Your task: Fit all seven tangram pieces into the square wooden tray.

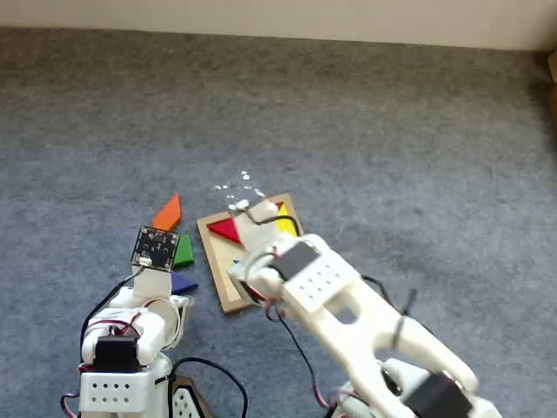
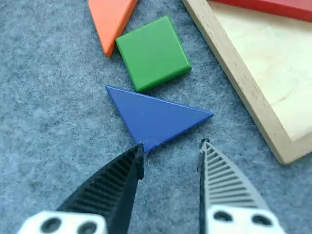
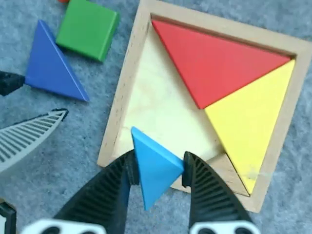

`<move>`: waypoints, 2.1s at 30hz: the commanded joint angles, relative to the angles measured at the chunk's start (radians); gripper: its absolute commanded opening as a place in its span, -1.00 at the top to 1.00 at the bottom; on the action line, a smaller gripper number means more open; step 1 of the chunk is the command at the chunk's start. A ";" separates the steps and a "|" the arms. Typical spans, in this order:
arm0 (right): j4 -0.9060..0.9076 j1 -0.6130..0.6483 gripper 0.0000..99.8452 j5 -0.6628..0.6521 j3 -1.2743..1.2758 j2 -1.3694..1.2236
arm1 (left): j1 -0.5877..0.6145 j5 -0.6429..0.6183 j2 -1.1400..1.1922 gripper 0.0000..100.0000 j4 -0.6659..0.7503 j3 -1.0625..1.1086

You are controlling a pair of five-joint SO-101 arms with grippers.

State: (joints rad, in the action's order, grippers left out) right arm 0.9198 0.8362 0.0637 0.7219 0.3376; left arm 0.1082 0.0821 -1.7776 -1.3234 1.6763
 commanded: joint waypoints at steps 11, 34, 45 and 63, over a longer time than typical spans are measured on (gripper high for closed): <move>-0.024 0.010 0.84 0.135 -0.355 -0.387 | 0.012 -0.009 -0.042 0.63 -0.003 0.021; 0.019 0.010 0.89 -0.051 -0.380 -0.243 | 0.012 -0.009 -0.042 0.63 -0.003 0.021; -0.087 0.062 0.95 -0.072 -0.283 -0.300 | 0.012 -0.009 -0.042 0.63 -0.003 0.021; -0.222 -0.025 0.95 -0.072 -0.288 -0.432 | 0.012 -0.009 -0.042 0.63 -0.003 0.021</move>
State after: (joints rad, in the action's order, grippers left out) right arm 0.7403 0.8316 -0.0008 0.4473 -0.1059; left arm 0.1082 0.0821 -1.7776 -1.3234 1.6763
